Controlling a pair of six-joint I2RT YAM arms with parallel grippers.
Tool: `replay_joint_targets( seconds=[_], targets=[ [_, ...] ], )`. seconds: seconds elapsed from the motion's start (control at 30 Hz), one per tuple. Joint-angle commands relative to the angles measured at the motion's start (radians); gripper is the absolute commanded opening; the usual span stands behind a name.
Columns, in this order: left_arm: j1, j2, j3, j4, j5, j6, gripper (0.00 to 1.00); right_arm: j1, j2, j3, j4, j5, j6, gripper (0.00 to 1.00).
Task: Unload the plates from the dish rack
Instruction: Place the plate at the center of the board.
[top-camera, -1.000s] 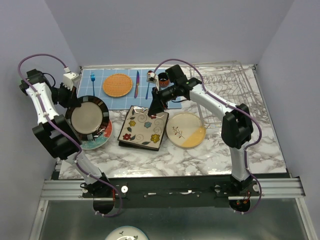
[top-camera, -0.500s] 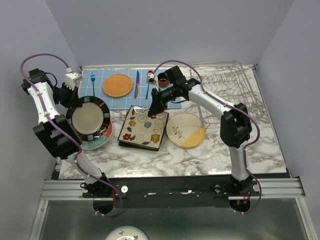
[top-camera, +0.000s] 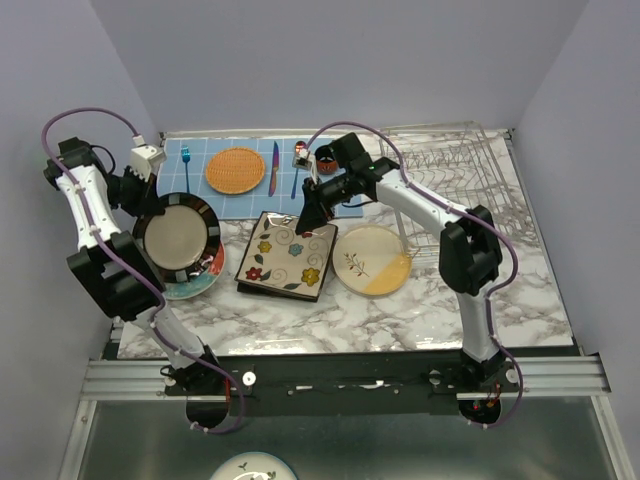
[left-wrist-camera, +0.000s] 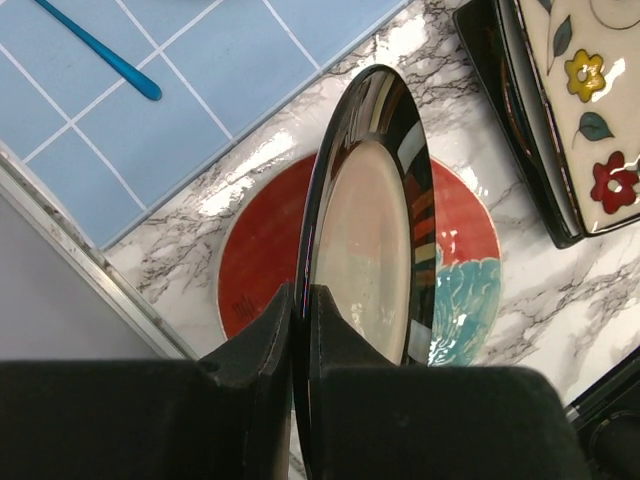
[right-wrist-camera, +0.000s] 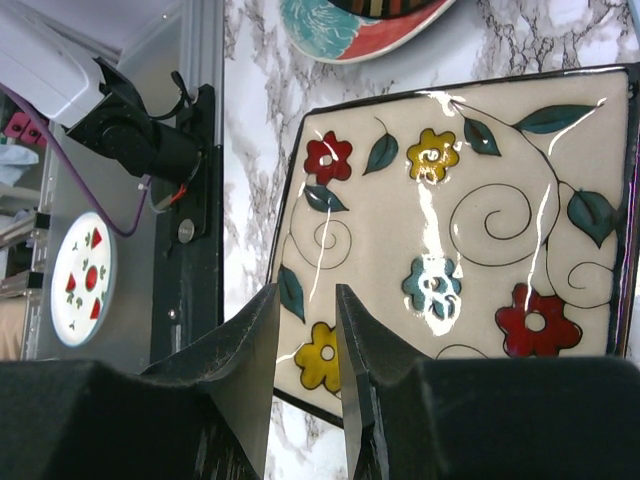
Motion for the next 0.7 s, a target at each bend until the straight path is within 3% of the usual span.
replay_joint_targets(
  seconds=[0.0,0.3,0.5,0.67],
  targets=[
    [-0.011,-0.134,-0.089,-0.035,0.017,-0.088,0.0,0.002,0.034,0.023,-0.004,-0.018,0.007,0.37],
    [-0.006,-0.453,-0.525,0.419,0.048,-0.38,0.0,0.0,0.037,0.015,0.001,-0.019,0.009,0.37],
    [0.024,-0.599,-0.692,0.696,0.002,-0.616,0.0,0.002,0.032,0.004,0.002,-0.02,0.012,0.37],
    [0.052,-0.673,-0.746,0.839,-0.011,-0.743,0.0,0.002,0.029,0.003,0.004,-0.02,0.012,0.37]
  ],
)
